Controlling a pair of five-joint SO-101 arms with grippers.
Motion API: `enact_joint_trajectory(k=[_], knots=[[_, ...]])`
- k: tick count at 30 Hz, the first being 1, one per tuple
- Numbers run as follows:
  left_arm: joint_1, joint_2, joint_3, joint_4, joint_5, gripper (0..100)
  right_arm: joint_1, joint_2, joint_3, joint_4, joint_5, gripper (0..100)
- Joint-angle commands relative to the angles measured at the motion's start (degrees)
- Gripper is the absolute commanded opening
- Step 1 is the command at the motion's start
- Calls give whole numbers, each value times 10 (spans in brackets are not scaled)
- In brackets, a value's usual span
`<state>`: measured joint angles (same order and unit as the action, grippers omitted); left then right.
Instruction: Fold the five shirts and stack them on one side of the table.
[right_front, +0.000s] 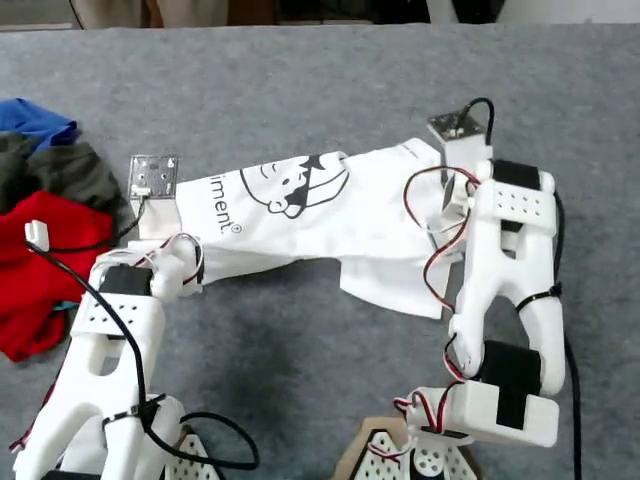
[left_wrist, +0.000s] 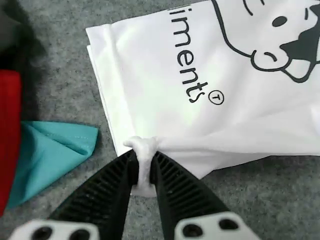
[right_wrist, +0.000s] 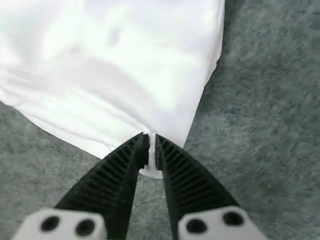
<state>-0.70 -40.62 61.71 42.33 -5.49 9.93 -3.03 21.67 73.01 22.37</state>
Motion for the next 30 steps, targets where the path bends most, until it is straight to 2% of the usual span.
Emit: enact_joint_trajectory(k=[1, 9, 14, 16, 18, 20, 22, 27, 30], knots=[[-8, -8, 4, -16, -14, 18, -2, -36, 22, -25, 10, 5], [-3, -13, 36, -14, -68, 18, -1, -36, 76, -57, 10, 5], [-3, -12, 40, -14, -73, 19, -7, -36, 81, -56, 28, 13], [-4, -12, 39, 4, -76, 52, -7, -36, 81, -55, 37, 62], [-4, -14, 22, 53, -98, 164, -7, -36, 81, -49, 66, 154], [-6, -14, 6, 78, -76, 243, -7, -37, 76, -34, 89, 245], [-9, -14, -11, 90, -50, 253, -7, -43, 75, -31, 96, 290], [-11, -15, -77, 129, -50, 250, -2, -93, 62, -25, 97, 257], [-39, -15, -156, 164, -45, 249, -4, -133, 19, 5, 98, 228]])
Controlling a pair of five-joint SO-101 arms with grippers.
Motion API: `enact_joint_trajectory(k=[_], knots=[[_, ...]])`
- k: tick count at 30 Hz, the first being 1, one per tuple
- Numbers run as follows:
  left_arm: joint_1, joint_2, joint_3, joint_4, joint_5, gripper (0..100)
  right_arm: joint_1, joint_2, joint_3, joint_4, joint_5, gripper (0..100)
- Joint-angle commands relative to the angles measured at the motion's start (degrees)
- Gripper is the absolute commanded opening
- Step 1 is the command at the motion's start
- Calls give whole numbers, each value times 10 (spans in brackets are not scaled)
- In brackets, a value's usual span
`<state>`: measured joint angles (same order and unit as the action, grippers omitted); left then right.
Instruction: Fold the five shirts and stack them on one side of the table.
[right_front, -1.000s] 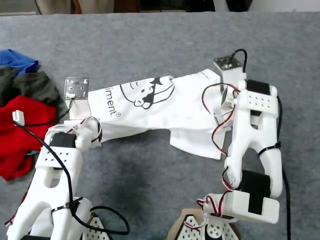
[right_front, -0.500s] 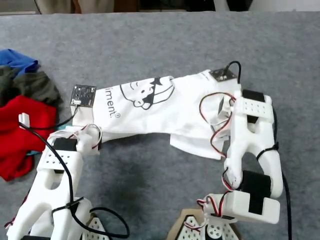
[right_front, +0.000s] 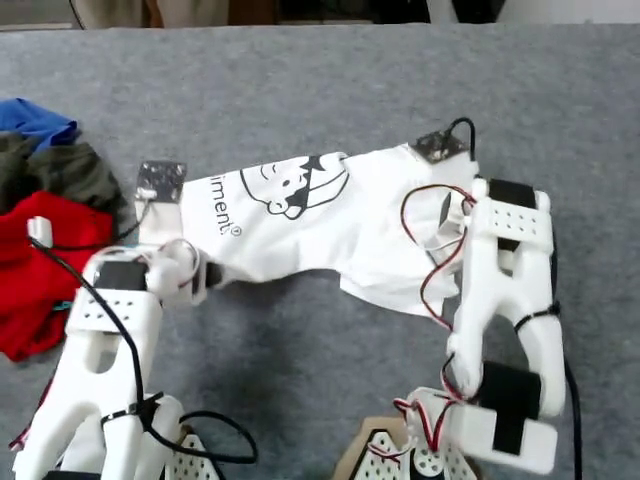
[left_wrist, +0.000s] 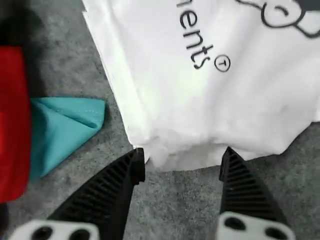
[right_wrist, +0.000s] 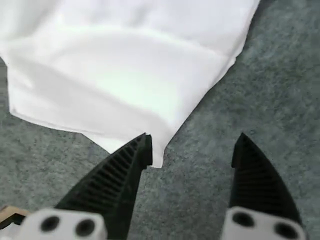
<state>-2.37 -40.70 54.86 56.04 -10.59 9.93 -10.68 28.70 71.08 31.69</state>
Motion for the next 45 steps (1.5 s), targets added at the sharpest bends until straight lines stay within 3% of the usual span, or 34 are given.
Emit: enact_joint_trajectory(k=[1, 6, 8, 13, 18, 23, 26, 32, 35, 45], knots=[[-35, -14, -118, 40, 7, 247, -4, -65, -74, 34, 3, 210], [-68, -2, -236, 34, 84, 73, -10, -44, -195, 44, -1, 23], [-57, 9, -245, 0, 97, 16, -24, 0, -248, 41, -12, 14], [-33, 99, -224, -105, 143, 23, -54, 172, -401, 40, -55, 36], [-31, 273, -240, -200, 166, 23, -89, 376, -603, 84, -113, 6], [-40, 421, -308, -195, 167, 19, -111, 559, -823, 148, -147, 5], [-42, 475, -357, -152, 167, 19, -113, 662, -953, 171, -160, 5], [-80, 582, -453, -127, 167, 19, -102, 833, -1141, 174, -158, 5], [-112, 636, -498, -125, 167, 19, -77, 891, -1182, 147, -157, 5], [-136, 752, -698, 11, 164, 19, -33, 897, -1178, 90, -130, 5]])
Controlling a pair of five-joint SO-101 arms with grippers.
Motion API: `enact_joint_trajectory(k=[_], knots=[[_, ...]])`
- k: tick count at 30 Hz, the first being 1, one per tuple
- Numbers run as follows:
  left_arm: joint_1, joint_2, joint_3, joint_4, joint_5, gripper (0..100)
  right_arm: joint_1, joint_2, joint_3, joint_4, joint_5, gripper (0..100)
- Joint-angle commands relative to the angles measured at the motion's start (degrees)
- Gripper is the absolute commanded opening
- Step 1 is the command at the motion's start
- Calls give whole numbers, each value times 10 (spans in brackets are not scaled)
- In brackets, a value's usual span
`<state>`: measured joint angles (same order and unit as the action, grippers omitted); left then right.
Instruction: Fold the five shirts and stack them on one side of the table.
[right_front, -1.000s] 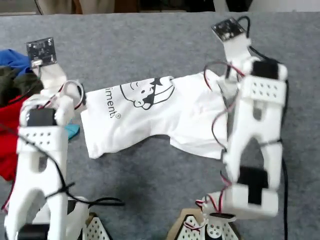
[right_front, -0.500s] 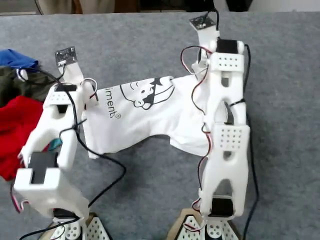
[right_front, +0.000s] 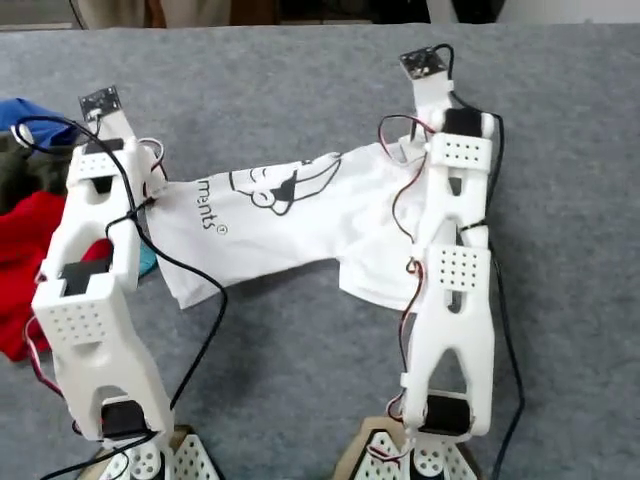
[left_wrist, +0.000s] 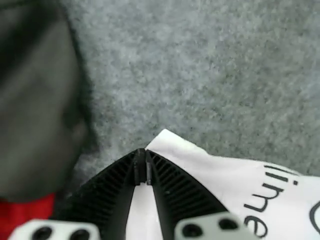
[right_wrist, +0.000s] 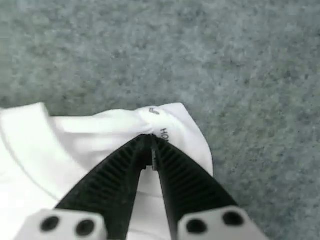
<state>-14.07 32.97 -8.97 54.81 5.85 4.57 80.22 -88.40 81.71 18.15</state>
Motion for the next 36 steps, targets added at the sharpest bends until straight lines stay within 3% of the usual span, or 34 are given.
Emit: enact_joint_trajectory(k=[1, 8, 13, 17, 21, 26, 36], knots=[[-19, 20, -76, 34, -1, 19, 21, -12, -9, -15, 5, 5], [11, 21, -222, 141, 1, 19, 3, -73, -76, 77, 6, 5], [42, 21, -351, 252, 2, 19, -28, -180, -53, 105, 5, 5], [59, 29, -374, 315, 2, 19, -71, -219, -14, 99, 4, 5], [73, 60, -310, 301, 2, 19, -102, -203, 85, 56, 3, 5], [55, 131, -266, 241, 2, 19, -85, -169, 160, 0, -11, 5], [4, 194, -360, 248, -1, 19, 2, -107, 162, -61, 7, 5]])
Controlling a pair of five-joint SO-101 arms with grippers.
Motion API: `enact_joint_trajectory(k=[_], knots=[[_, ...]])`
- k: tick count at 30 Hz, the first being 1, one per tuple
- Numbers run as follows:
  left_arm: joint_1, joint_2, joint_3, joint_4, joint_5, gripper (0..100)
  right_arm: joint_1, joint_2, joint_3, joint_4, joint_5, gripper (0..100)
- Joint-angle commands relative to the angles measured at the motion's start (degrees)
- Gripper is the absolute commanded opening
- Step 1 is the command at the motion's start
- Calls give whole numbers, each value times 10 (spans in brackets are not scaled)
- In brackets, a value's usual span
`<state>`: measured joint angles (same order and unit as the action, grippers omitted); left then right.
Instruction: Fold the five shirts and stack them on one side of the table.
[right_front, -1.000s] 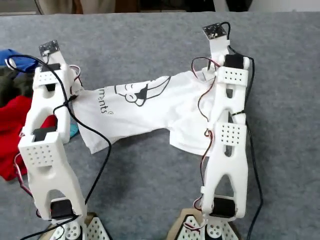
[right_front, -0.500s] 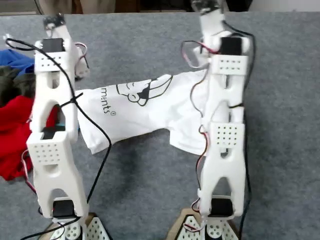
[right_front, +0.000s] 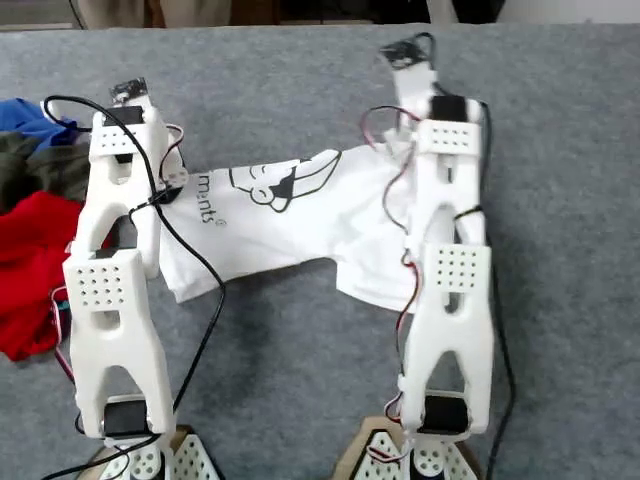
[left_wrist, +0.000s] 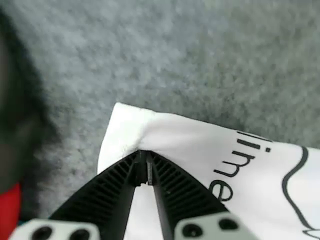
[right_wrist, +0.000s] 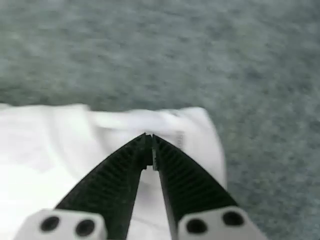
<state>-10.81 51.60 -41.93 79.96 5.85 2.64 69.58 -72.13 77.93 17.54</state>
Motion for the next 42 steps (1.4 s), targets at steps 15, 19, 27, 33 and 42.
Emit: enact_joint_trajectory(k=[15, 19, 27, 33, 42], knots=[[13, 7, -279, 155, -1, 19, -22, -143, -131, 146, 21, 5], [11, 8, -361, 211, -9, 19, -26, -182, -152, 212, 20, 5], [17, -134, -227, 212, -98, 18, -53, -345, 60, 245, 40, 5], [68, -327, 64, 199, -122, 19, -83, -522, 321, 222, 90, 5], [50, -583, 533, -55, -123, 19, -87, -738, 670, 120, 229, 5]])
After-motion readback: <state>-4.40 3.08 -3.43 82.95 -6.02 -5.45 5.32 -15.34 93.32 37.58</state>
